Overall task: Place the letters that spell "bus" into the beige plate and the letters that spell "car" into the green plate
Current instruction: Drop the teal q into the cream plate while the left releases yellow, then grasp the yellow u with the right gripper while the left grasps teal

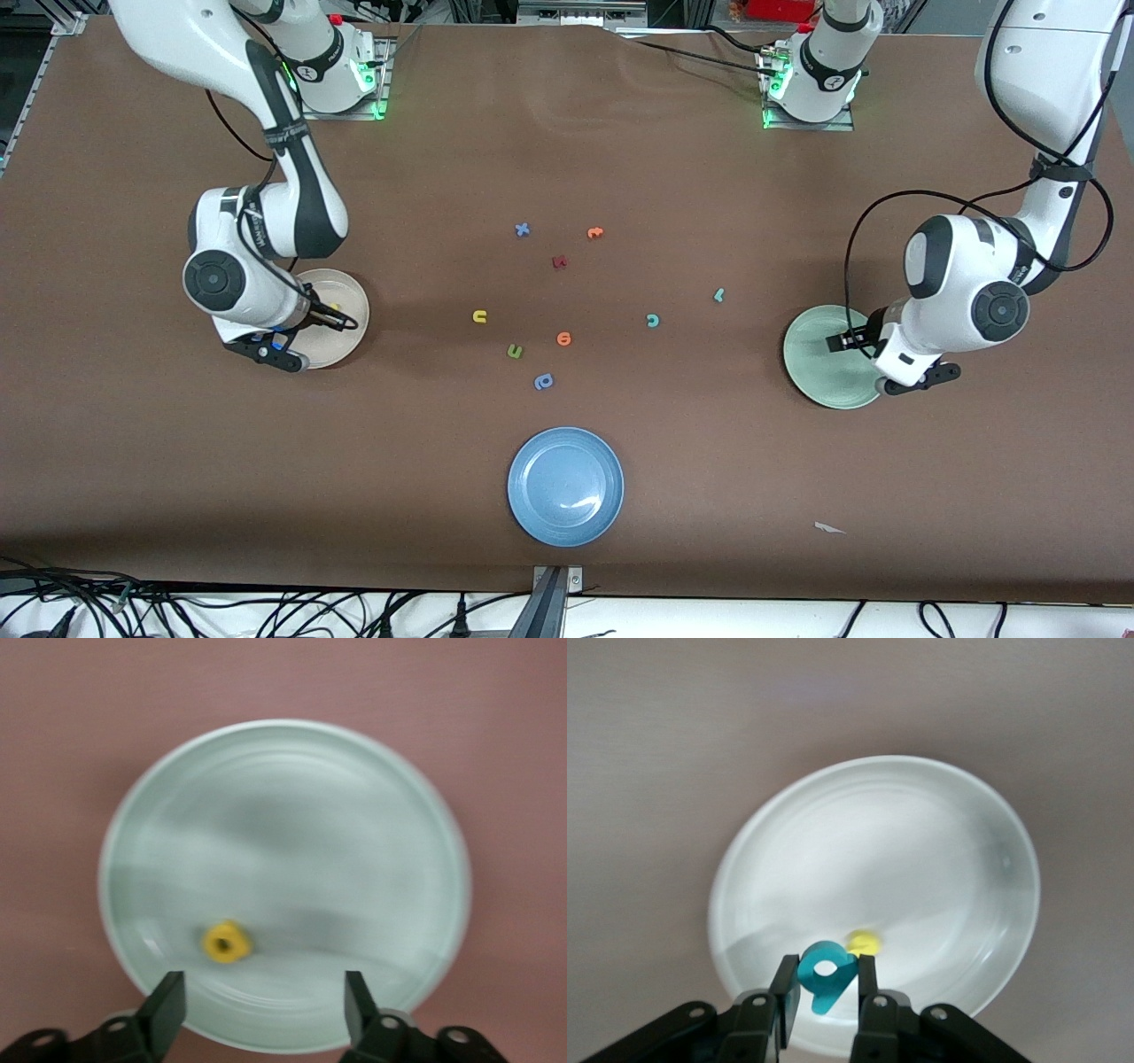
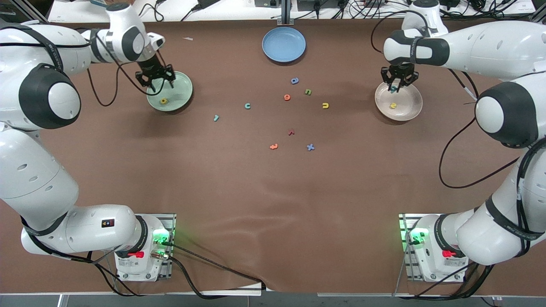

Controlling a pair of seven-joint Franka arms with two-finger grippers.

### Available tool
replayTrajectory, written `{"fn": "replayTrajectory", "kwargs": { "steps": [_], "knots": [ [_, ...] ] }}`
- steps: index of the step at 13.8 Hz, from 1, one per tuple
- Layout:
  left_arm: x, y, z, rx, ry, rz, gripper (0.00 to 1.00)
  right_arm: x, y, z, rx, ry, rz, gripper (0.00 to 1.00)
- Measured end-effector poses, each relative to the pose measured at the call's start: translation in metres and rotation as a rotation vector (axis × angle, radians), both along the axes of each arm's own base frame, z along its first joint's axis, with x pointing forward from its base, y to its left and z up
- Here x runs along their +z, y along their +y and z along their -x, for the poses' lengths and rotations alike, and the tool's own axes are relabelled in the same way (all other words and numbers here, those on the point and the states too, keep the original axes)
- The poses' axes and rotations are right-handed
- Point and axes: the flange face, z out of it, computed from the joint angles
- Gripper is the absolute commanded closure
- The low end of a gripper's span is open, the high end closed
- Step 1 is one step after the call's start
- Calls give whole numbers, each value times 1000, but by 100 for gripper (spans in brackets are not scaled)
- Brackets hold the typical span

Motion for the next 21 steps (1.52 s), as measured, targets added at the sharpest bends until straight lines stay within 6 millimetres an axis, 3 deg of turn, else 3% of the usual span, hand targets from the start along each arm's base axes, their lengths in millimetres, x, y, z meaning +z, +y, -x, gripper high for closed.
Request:
{"fn": "replayTrajectory", "kwargs": {
  "steps": [1,4,6,8,10,12,14,17,19,21],
  "knots": [
    [8,-22,-2,9,-2,8,0,-14,-14,0,15,16,1,3],
    [16,-87,6,79,9,19,0,-45,-34,1,37,48,8,1],
    [14,-117,17,109,26,21,1,-33,-21,-3,52,39,-2,1],
    [1,-142,32,113,20,34,1,-8,7,-7,35,40,-28,1],
    [-23,-171,56,115,-13,48,1,16,53,-7,-42,31,-59,1],
    [-45,-190,81,114,-35,57,3,22,104,1,-119,16,-70,1],
    [-57,-197,97,107,-22,51,7,18,149,12,-173,-19,-78,2],
    [-65,-198,107,120,0,38,11,-1,202,25,-218,-90,-92,16],
    [-67,-198,109,160,9,28,14,-21,229,33,-293,-133,-96,19],
    [-67,-197,110,196,13,21,18,-39,244,40,-366,-154,-92,19]
  ]
}}
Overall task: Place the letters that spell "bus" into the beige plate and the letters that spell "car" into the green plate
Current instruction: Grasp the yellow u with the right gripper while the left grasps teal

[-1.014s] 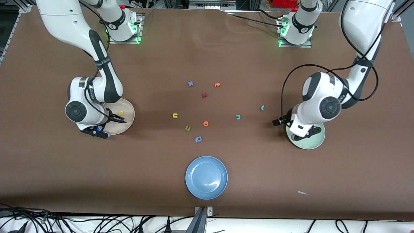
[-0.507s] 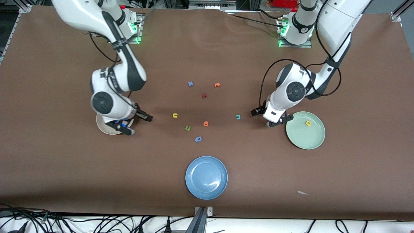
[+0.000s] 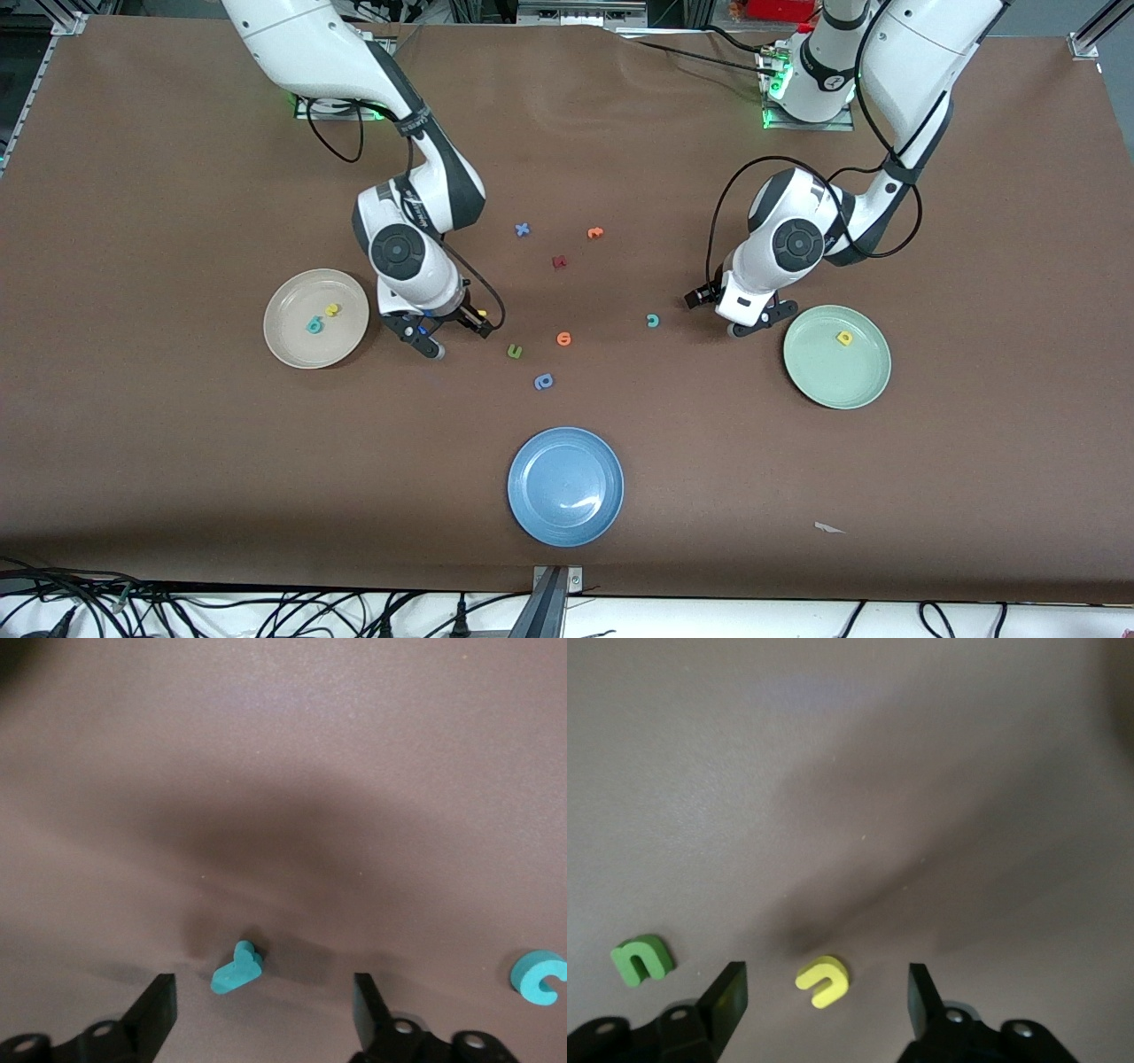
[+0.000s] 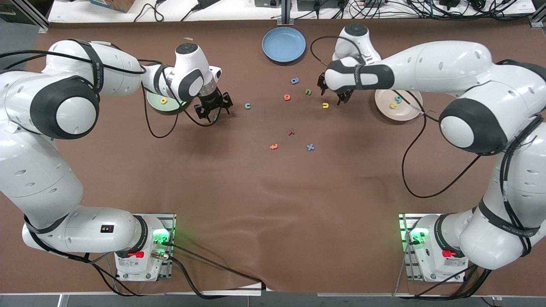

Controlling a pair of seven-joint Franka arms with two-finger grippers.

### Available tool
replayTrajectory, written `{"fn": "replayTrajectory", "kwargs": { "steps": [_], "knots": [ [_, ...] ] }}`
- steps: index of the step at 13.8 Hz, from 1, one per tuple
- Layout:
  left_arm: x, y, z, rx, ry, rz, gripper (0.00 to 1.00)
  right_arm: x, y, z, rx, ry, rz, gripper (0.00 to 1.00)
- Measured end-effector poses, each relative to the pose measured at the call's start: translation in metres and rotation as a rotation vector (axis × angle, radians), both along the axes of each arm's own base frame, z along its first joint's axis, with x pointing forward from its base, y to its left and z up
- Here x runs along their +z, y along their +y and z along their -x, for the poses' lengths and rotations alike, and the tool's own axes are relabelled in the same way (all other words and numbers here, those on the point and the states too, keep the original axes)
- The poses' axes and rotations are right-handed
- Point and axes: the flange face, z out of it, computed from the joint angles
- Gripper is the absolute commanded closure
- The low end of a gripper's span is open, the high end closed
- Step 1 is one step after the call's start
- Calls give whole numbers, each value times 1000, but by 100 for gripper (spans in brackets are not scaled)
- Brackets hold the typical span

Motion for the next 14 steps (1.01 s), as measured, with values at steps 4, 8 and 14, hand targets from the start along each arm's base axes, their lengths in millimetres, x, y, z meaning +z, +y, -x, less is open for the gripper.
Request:
{"fn": "replayTrajectory", "kwargs": {
  "steps": [4,8,14],
  "knots": [
    [-5,0,1,40,3,-2,32,-20,8,5,-46,-13,1,32],
    [-9,0,3,46,9,-3,35,-23,14,8,-40,-16,0,46],
    [-7,0,2,54,3,-3,55,-22,22,12,-25,-18,0,72]
  ]
}}
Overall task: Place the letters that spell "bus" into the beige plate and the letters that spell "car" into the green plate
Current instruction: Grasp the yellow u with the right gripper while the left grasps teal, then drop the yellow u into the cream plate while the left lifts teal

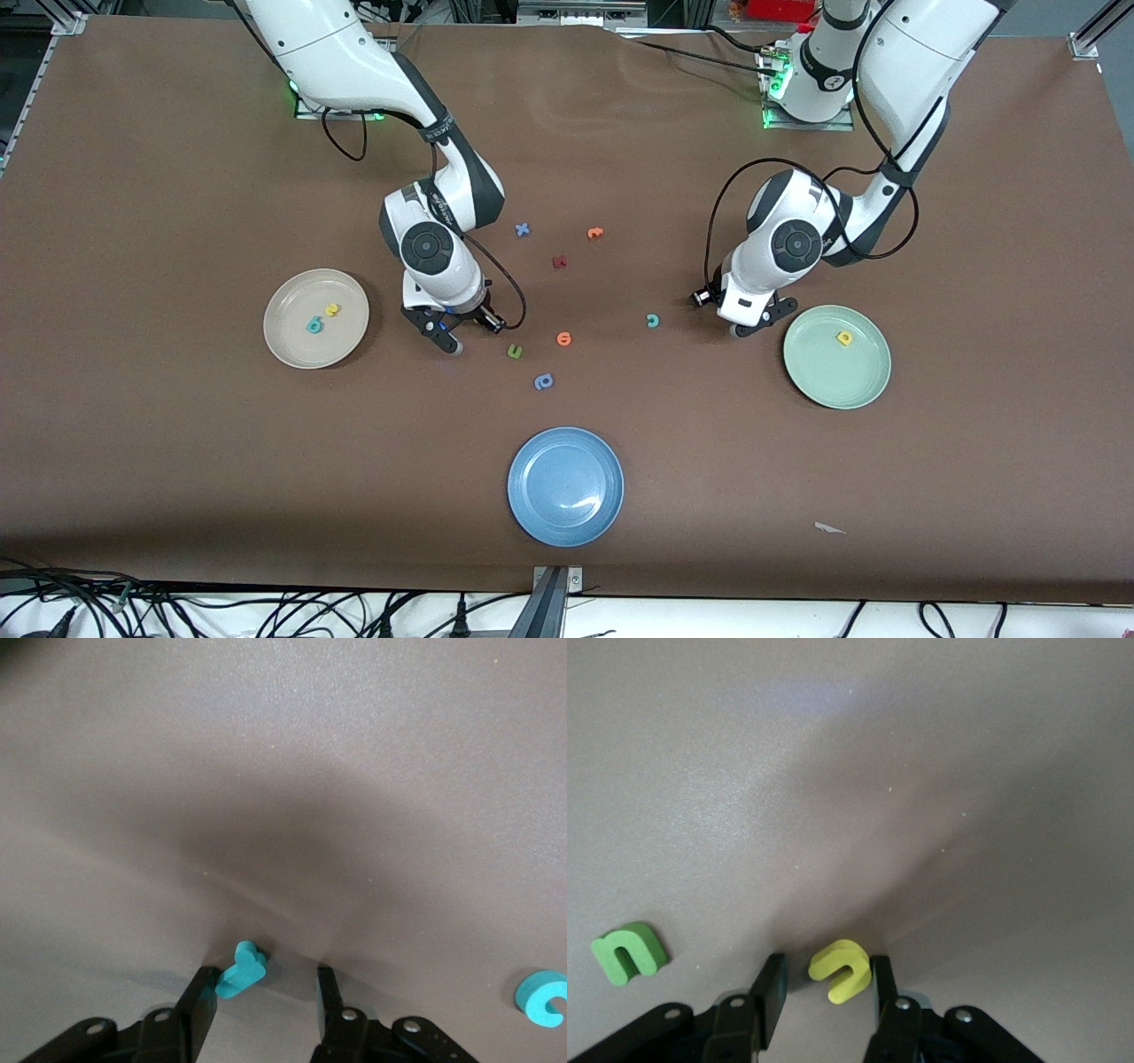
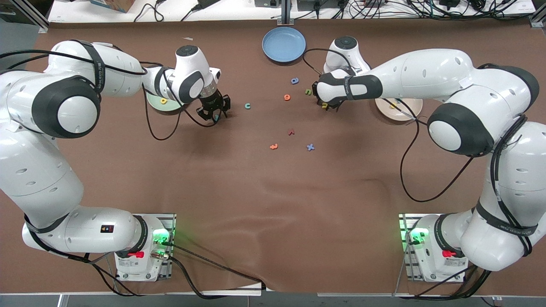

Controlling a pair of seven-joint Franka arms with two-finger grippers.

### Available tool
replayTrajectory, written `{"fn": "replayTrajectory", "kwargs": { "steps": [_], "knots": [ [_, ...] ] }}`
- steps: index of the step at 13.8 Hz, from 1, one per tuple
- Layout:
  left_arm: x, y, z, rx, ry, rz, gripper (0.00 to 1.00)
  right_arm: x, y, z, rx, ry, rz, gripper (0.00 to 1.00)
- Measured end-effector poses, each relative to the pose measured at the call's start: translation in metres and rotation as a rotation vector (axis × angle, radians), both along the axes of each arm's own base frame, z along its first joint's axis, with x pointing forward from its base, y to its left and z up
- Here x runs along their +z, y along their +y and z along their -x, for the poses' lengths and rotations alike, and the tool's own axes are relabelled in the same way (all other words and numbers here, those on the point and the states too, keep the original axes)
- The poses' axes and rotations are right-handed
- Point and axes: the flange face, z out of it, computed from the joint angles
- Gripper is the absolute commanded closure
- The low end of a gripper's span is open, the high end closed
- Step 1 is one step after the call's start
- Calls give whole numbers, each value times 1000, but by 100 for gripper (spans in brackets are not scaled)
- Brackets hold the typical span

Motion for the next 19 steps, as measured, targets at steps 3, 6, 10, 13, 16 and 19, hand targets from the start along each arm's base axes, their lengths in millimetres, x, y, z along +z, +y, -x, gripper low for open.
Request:
{"fn": "replayTrajectory", "kwargs": {
  "steps": [3,6,10,13,16,19],
  "knots": [
    [1,0,0,3,-1,-1,52,2,0,0,3,-1,0,80],
    [0,1,0,3,-1,-2,54,2,0,0,9,0,0,80],
    [1,1,-1,-4,-7,-6,69,16,-13,-13,69,36,91,80],
    [2,4,-2,-1,-9,-8,80,63,-57,-42,190,94,158,80],
    [3,5,-3,0,-10,-9,89,91,-131,-65,326,148,193,80],
    [3,5,-3,1,-10,-9,97,63,-191,-67,410,213,202,75]
  ]
}}
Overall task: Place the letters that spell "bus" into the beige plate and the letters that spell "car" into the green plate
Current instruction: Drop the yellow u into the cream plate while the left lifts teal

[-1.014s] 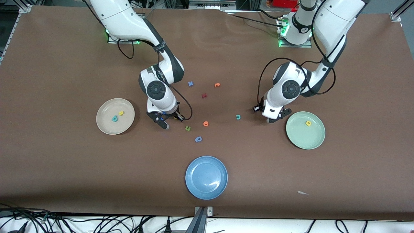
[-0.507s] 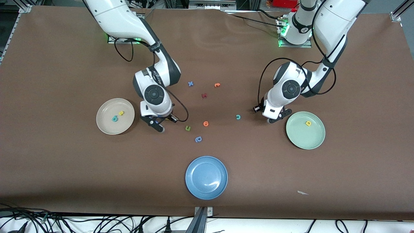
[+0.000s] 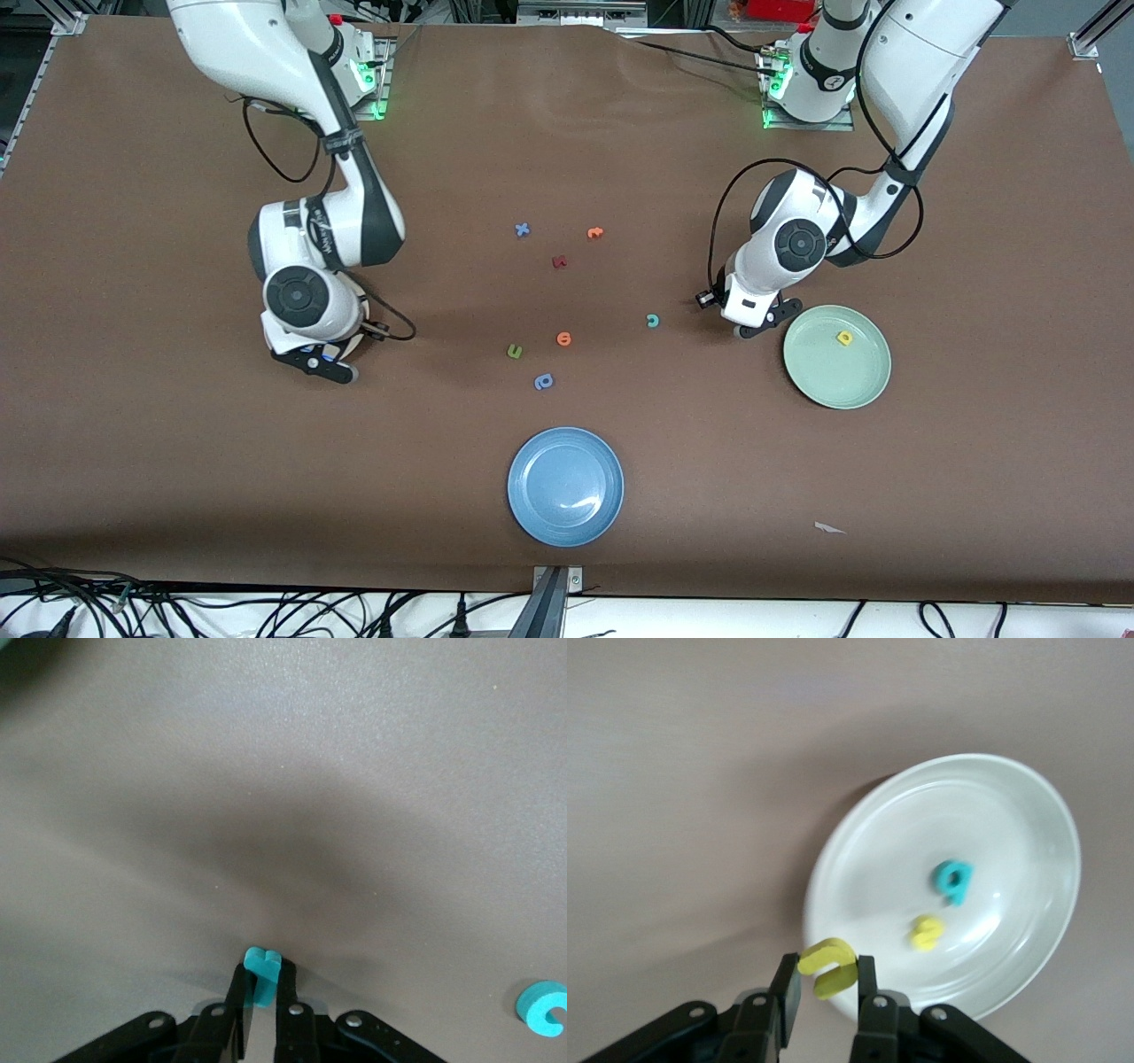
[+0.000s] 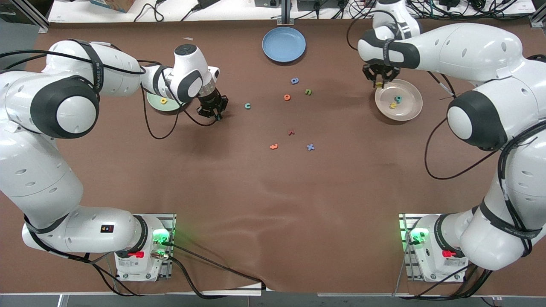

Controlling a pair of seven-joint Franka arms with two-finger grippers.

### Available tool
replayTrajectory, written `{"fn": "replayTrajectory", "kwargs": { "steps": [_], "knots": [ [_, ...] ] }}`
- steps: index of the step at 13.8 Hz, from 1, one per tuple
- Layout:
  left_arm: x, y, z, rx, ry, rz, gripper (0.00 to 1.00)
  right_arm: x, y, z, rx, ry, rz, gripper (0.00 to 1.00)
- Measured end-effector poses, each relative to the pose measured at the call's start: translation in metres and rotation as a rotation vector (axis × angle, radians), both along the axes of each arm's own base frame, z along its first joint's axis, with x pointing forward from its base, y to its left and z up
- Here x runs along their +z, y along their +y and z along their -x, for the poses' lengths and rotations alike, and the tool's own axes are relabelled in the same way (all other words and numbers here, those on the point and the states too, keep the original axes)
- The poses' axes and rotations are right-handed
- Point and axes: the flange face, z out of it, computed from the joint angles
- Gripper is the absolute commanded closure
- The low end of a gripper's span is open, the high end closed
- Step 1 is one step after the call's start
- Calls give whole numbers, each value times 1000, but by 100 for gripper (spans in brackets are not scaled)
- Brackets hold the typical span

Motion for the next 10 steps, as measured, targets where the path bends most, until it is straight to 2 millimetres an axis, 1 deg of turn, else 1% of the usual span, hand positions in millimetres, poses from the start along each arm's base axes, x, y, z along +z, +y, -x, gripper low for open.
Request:
{"fn": "replayTrajectory", "kwargs": {
  "steps": [1,2,3,4,6,7,9,10],
  "knots": [
    [0,0,0,0,0,0,100,-10,-15,0,21,22,-2,57],
    [0,0,0,0,0,0,100,-18,-26,1,33,37,-4,29],
    [0,0,0,0,0,0,100,-23,-33,1,34,43,-5,8],
    [0,0,0,0,0,0,100,-23,-35,1,34,45,-5,1],
    [0,0,0,0,0,0,100,-19,-30,0,41,37,-9,1],
    [0,0,0,0,0,0,100,-13,-27,-2,46,28,-14,1],
    [0,1,-1,1,-1,-1,100,7,-21,-6,51,19,-25,1],
    [1,3,-2,4,-4,-3,100,23,-18,-8,49,22,-34,1]
  ]
}}
